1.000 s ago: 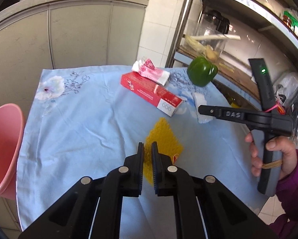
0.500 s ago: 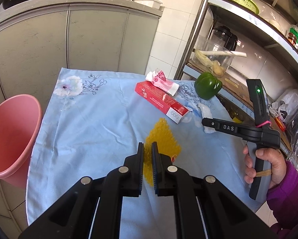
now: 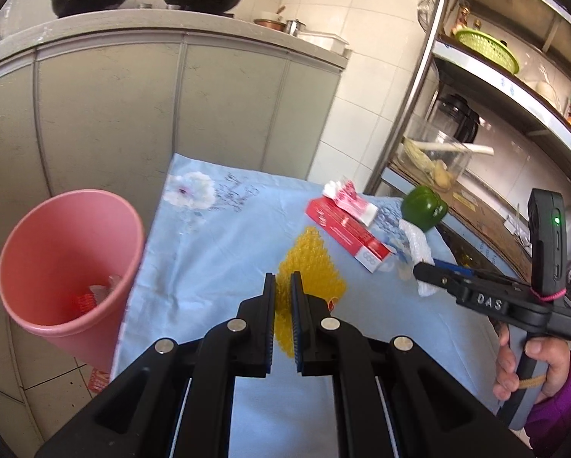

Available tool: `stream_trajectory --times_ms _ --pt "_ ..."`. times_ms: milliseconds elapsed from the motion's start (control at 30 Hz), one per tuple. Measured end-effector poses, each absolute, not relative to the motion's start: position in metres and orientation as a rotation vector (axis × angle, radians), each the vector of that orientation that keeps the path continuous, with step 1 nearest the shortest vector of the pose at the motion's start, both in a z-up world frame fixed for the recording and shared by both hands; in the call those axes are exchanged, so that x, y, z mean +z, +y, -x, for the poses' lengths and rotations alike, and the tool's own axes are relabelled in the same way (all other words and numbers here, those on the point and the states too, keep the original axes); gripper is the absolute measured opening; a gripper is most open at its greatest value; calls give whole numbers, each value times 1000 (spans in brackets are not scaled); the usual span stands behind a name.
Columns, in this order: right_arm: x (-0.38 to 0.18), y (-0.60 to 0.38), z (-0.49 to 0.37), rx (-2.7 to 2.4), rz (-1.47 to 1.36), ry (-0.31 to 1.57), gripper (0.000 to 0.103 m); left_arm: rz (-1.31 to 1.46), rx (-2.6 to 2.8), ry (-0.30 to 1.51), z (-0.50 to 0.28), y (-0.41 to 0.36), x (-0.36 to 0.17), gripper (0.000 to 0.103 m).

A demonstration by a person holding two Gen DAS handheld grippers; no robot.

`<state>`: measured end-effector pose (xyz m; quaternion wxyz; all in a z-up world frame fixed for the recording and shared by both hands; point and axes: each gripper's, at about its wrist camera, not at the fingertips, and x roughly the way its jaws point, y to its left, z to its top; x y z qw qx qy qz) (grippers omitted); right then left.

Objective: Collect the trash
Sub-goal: 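Carry the yellow sponge and white foam block over the pink bin, then open both grippers to drop the sponge and foam block into the bin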

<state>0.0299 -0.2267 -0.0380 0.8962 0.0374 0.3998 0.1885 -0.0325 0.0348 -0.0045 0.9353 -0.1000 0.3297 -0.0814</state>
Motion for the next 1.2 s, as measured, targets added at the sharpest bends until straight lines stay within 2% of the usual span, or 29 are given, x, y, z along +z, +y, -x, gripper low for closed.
stream_trajectory --times_ms 600,1200 --pt "-21 -59 -38 795 54 816 33 254 190 577 62 157 7 7" --pt "-42 54 -63 975 125 841 34 262 363 661 39 203 -37 7"
